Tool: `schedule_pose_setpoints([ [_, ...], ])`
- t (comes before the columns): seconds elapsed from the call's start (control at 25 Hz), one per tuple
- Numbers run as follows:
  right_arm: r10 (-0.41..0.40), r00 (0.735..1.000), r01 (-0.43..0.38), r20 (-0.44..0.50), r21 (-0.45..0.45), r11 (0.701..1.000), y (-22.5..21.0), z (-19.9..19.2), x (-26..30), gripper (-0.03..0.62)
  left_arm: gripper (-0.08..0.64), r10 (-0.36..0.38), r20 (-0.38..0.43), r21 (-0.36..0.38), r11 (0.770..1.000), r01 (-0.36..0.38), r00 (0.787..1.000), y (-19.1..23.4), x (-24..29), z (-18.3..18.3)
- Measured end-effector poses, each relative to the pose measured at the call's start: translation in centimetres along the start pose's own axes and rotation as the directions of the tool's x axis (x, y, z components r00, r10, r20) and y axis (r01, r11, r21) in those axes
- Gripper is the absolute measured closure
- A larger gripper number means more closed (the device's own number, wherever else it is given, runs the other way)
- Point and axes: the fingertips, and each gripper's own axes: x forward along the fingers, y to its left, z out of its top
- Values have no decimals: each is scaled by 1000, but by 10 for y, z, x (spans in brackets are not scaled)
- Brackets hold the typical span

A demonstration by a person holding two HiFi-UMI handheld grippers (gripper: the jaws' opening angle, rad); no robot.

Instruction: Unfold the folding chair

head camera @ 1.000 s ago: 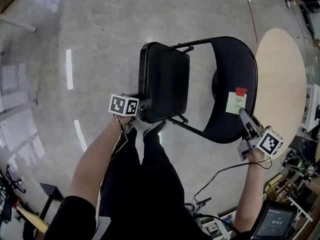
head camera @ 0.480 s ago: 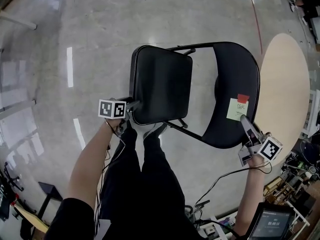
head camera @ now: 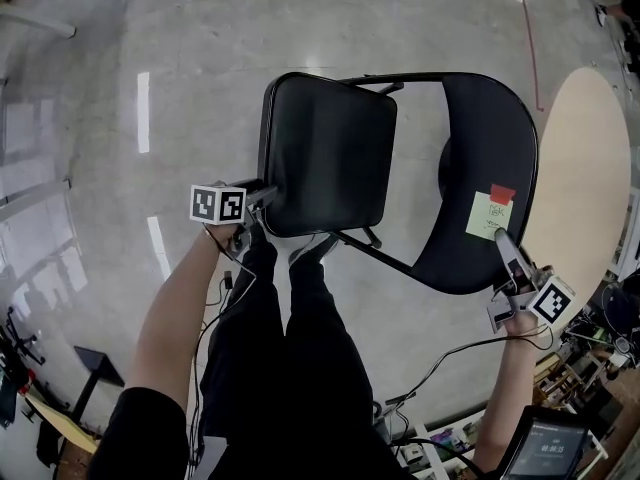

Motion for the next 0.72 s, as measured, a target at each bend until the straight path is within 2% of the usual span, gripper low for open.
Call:
schedule_pose_setpoints([
  [0.52, 31, 1000, -31, 1, -5, 1000, -11, -3, 0, 500, 322, -27, 24, -29, 999, 27, 999, 26, -2, -4],
  [0.72, 69, 998, -69, 9, 13, 998, -17, -4, -1, 500, 322, -50, 48, -48, 998, 52, 998, 34, 1, -4],
])
